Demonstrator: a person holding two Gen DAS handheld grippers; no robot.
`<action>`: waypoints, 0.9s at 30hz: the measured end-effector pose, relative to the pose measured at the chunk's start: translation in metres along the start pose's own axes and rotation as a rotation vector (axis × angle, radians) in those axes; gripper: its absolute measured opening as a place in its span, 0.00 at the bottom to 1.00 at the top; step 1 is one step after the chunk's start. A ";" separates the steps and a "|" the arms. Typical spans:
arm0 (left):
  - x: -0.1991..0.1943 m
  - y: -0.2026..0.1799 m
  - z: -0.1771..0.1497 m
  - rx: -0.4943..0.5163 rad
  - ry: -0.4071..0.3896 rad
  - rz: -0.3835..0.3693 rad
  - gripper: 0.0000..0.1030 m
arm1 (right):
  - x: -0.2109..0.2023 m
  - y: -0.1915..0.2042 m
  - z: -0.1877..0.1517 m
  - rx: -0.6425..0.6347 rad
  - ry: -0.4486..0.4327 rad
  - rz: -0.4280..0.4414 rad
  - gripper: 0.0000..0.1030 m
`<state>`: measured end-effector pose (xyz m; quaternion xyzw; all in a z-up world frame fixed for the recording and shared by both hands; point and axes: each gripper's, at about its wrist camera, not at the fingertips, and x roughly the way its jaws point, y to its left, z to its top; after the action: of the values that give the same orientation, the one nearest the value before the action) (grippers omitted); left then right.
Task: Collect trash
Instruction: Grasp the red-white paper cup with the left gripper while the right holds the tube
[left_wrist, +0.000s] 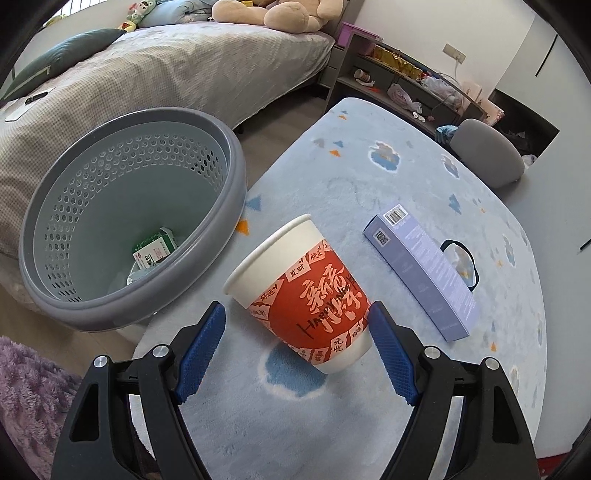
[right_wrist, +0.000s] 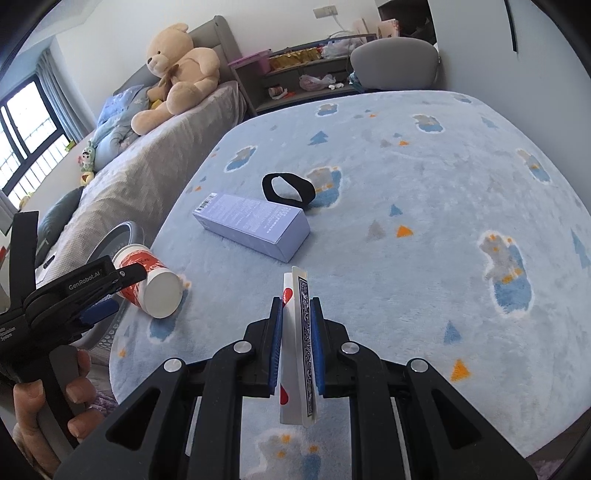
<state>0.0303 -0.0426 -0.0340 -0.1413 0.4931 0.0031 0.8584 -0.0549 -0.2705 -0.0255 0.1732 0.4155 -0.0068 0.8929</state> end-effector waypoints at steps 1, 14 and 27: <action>0.001 -0.001 0.001 -0.002 0.000 -0.004 0.74 | -0.001 0.000 0.000 -0.001 -0.003 0.001 0.15; 0.032 -0.006 0.010 -0.032 0.039 -0.131 0.73 | -0.004 -0.002 0.000 0.009 -0.009 -0.001 0.15; 0.027 -0.015 0.008 0.085 0.028 -0.153 0.60 | -0.001 0.002 0.000 -0.002 -0.004 -0.013 0.15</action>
<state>0.0532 -0.0583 -0.0497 -0.1420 0.4926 -0.0852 0.8543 -0.0551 -0.2690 -0.0247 0.1695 0.4147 -0.0127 0.8939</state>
